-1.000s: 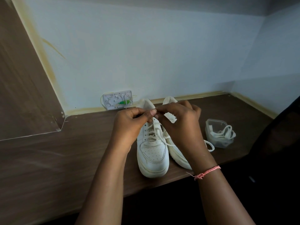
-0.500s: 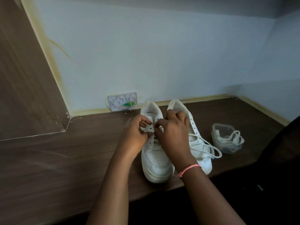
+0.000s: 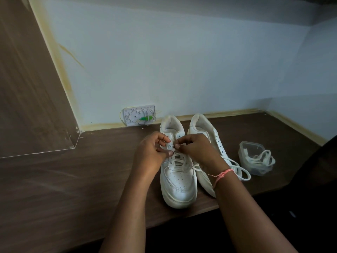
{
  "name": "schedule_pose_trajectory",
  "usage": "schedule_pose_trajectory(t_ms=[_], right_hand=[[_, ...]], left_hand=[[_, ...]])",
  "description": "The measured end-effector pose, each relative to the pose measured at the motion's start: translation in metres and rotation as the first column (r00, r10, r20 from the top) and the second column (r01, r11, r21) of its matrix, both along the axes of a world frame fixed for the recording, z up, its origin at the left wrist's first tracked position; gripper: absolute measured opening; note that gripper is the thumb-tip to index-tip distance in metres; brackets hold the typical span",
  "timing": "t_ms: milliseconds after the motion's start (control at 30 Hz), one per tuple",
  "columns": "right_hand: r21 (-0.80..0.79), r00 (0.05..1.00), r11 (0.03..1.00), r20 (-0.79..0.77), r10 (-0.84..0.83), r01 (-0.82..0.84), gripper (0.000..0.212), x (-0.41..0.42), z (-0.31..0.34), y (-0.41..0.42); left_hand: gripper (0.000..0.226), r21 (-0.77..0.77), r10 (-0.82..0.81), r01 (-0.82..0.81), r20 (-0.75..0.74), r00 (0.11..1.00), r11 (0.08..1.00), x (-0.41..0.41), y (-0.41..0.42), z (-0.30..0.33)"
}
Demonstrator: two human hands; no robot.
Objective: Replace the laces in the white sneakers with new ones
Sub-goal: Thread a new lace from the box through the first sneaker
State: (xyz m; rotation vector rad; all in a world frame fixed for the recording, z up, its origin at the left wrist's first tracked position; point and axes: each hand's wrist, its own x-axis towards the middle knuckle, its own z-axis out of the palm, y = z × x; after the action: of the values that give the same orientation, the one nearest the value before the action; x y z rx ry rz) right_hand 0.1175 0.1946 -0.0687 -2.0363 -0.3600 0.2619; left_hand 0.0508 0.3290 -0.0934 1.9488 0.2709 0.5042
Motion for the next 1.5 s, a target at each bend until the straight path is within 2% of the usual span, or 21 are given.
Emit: schedule_pose_trajectory(t_ms=[67,267,367,467,533,600,667,733,767,833,867,967,1033,1100,1200,1267,1300,1333,1400,1467,1500], right_hand=[[-0.075,0.998,0.997,0.067,0.002,0.003,0.025,0.003,-0.003,0.008],[-0.112,0.997,0.992,0.063,-0.047,0.054,0.014,0.005,-0.014,0.013],[-0.180,0.964,0.965,0.220,-0.149,0.190,0.011,-0.010,-0.016,0.013],[-0.196,0.850,0.920,0.483,-0.211,0.340,0.043,-0.041,-0.025,0.007],[-0.244,0.755,0.868,0.624,-0.201,0.432,0.069,-0.053,-0.035,0.005],[-0.293,0.717,0.816,0.668,-0.198,0.498,0.084,-0.057,-0.040,0.003],[-0.319,0.718,0.795,0.668,-0.198,0.516,0.092,-0.057,-0.039,-0.002],[-0.368,0.756,0.798,0.634,-0.160,0.477,0.097,-0.060,-0.039,-0.008],[-0.391,0.779,0.804,0.613,-0.136,0.448,0.098,-0.060,-0.039,-0.011],[-0.415,0.806,0.817,0.583,-0.098,0.400,0.100,-0.063,-0.038,-0.017],[-0.420,0.813,0.822,0.576,-0.086,0.385,0.101,-0.063,-0.036,-0.020],[-0.457,0.838,0.819,0.543,-0.051,0.346,0.107,-0.059,-0.028,-0.026],[-0.504,0.864,0.803,0.502,-0.029,0.319,0.109,-0.055,-0.023,-0.030],[-0.544,0.880,0.784,0.475,-0.008,0.300,0.109,-0.052,-0.021,-0.032],[-0.550,0.890,0.789,0.457,0.007,0.276,0.108,-0.053,-0.024,-0.031],[-0.551,0.891,0.791,0.454,0.016,0.267,0.107,-0.053,-0.025,-0.030],[-0.550,0.891,0.792,0.454,0.019,0.264,0.108,-0.053,-0.026,-0.030],[-0.546,0.891,0.796,0.453,0.018,0.261,0.108,-0.052,-0.026,-0.030],[-0.545,0.895,0.800,0.446,0.022,0.252,0.108,-0.051,-0.027,-0.030],[-0.560,0.901,0.794,0.432,0.037,0.236,0.108,-0.050,-0.026,-0.029],[-0.568,0.903,0.790,0.427,0.044,0.230,0.109,-0.050,-0.025,-0.029]], left_hand=[[0.031,0.020,0.036,-0.036,-0.001,0.999,0.999,-0.001,-0.001,0.000],[0.017,-0.013,0.056,-0.056,0.019,0.998,0.998,-0.002,0.002,0.000],[0.011,-0.009,0.064,-0.064,0.013,0.998,0.998,0.002,0.003,-0.006],[0.004,-0.111,0.068,-0.070,-0.021,0.997,0.991,0.002,0.004,-0.007],[0.005,-0.314,0.073,-0.084,-0.045,0.996,0.946,0.001,0.009,-0.002],[0.012,-0.465,0.164,-0.186,-0.088,0.983,0.866,-0.004,0.025,-0.002],[0.021,-0.389,0.426,-0.457,-0.167,0.889,0.800,-0.010,0.054,-0.009],[0.023,-0.136,0.676,-0.696,-0.167,0.718,0.705,-0.020,0.083,-0.016],[0.016,-0.037,0.729,-0.738,-0.131,0.672,0.674,-0.024,0.092,-0.019],[0.004,0.101,0.715,-0.707,-0.091,0.694,0.700,-0.024,0.096,-0.022],[0.007,0.192,0.681,-0.659,-0.083,0.728,0.727,-0.020,0.090,-0.024],[0.010,0.380,0.467,-0.416,-0.048,0.883,0.826,-0.007,0.053,-0.023],[0.020,0.390,0.279,-0.236,-0.057,0.958,0.890,0.000,0.027,-0.018],[0.025,0.394,0.162,-0.128,-0.056,0.985,0.910,0.004,0.015,-0.022],[0.017,0.387,0.098,-0.076,-0.038,0.994,0.919,0.009,0.011,-0.023],[0.024,0.181,0.177,-0.169,-0.033,0.984,0.969,0.009,0.021,-0.023],[0.026,0.019,0.290,-0.289,-0.021,0.957,0.957,0.009,0.032,-0.022],[0.028,-0.140,0.426,-0.422,0.001,0.905,0.896,0.008,0.047,-0.023],[0.028,-0.328,0.692,-0.650,0.016,0.721,0.685,0.000,0.074,-0.025],[0.026,-0.207,0.816,-0.803,-0.031,0.577,0.560,-0.010,0.081,-0.020],[0.022,-0.108,0.817,-0.814,-0.023,0.576,0.571,-0.012,0.076,-0.017]])
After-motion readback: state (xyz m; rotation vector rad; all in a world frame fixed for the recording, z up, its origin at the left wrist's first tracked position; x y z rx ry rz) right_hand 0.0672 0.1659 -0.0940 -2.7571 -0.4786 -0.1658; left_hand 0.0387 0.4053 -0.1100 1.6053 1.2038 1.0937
